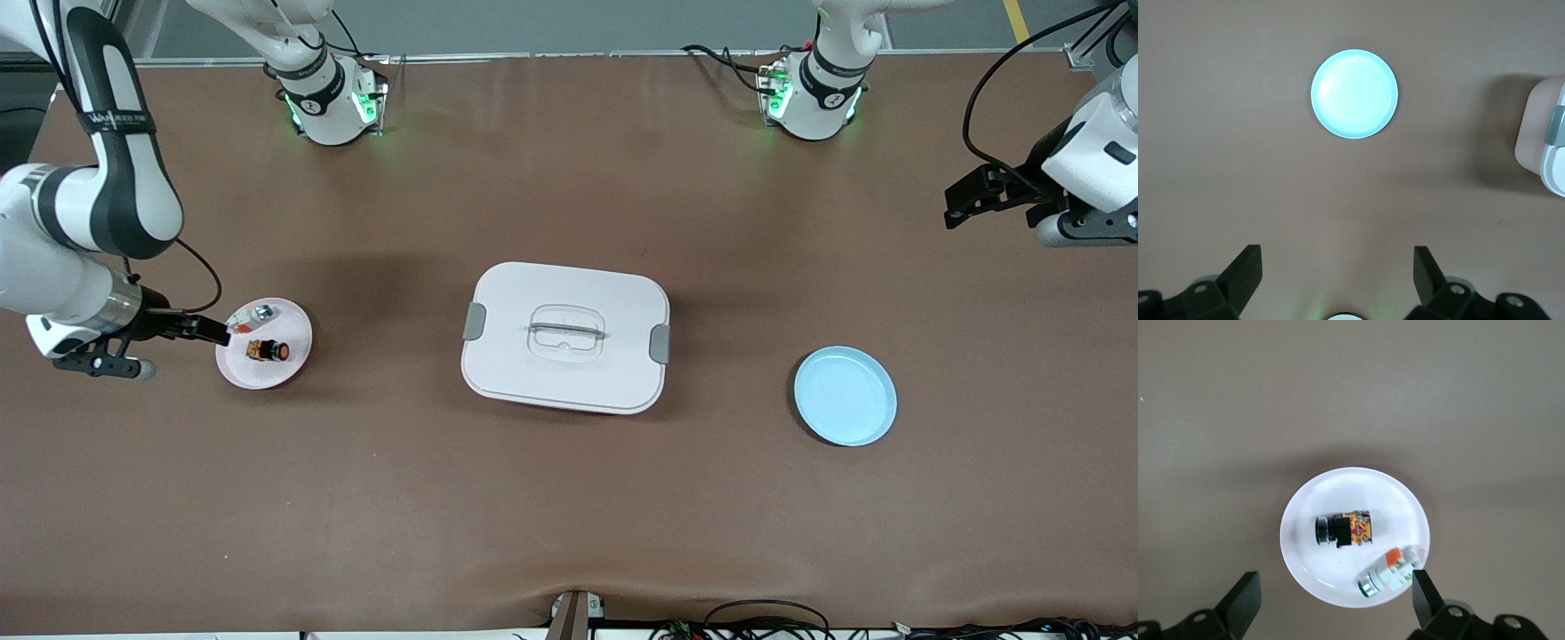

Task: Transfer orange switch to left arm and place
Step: 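Lower the right gripper over the orange switch on the white plate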

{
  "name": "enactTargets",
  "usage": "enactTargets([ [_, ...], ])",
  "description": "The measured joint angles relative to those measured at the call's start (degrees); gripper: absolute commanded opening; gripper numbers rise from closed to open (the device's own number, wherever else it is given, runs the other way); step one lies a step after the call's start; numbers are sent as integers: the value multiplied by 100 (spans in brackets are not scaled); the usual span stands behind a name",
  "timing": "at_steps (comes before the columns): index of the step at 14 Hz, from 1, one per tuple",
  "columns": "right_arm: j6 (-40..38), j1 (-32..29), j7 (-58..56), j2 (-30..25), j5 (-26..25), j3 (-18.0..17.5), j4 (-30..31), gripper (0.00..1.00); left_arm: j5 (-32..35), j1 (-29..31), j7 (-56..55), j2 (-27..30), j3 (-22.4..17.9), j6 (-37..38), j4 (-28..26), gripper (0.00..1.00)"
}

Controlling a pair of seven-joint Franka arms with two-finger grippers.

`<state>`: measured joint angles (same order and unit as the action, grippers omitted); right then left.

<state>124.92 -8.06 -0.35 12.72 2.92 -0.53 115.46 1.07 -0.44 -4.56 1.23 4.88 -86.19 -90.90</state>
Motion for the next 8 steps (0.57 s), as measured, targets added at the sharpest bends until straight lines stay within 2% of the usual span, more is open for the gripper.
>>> enactTargets([
  [2,226,-11,-11,102,167,1,127,100,0,-7,0,-5,0,0,-1,100],
  [8,999,-27,-257,530,242,5,423,100,0,-13,0,-14,0,0,-2,100],
])
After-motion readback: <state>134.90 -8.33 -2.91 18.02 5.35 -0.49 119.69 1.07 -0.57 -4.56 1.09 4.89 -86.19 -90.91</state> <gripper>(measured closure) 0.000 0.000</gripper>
